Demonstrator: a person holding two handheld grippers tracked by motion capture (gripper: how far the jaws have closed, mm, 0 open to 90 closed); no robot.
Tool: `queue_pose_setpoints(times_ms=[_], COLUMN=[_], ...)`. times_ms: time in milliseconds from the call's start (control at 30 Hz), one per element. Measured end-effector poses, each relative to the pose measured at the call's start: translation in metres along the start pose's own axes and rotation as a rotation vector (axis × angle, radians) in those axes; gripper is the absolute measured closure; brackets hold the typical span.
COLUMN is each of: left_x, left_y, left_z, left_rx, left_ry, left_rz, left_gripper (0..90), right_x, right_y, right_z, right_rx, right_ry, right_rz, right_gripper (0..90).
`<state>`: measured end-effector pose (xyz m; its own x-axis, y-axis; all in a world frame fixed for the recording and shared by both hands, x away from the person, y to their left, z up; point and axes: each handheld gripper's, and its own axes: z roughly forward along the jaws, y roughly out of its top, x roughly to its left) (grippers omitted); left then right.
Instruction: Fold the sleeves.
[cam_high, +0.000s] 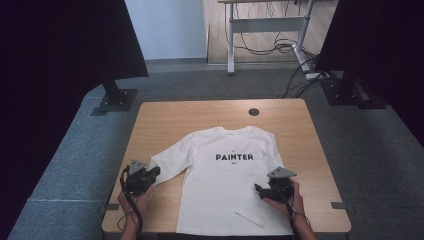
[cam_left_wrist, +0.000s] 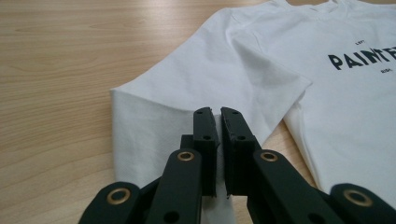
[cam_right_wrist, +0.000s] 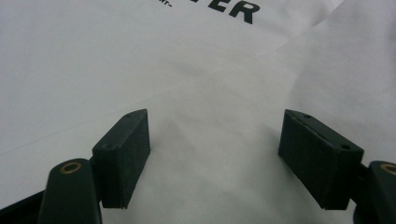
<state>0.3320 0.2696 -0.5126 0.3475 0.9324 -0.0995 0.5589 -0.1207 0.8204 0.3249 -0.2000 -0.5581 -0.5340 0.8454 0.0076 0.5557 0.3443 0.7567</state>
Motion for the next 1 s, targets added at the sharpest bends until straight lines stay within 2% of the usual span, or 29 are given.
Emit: queue_pose_setpoints(times_ms=[267, 567, 767, 1000], left_x=[-0.005, -0.007, -0.012, -0.013], left_y=[0.0, 0.001, 0.001, 0.002], left_z=[0.002, 0.0, 0.004, 0.003], left_rx=[0.003, -0.013, -0.005, -0.018], left_ry=[-0.011, -0.02, -0.031, -0.037], left_rz=[0.011, 0.005, 0.021, 0.016], left_gripper=[84.5, 84.4, 84.3, 84.3], right_x=[0.0, 0.0, 0.0, 0.0], right_y=[0.0, 0.0, 0.0, 0.0], right_z=[0.0, 0.0, 0.0, 0.0], right_rx=[0.0, 0.0, 0.0, 0.0], right_ry=[0.0, 0.0, 0.0, 0.0], right_rz=[0.0, 0.0, 0.0, 0.0], right_gripper=[24.2, 24.2, 24.2, 24.2])
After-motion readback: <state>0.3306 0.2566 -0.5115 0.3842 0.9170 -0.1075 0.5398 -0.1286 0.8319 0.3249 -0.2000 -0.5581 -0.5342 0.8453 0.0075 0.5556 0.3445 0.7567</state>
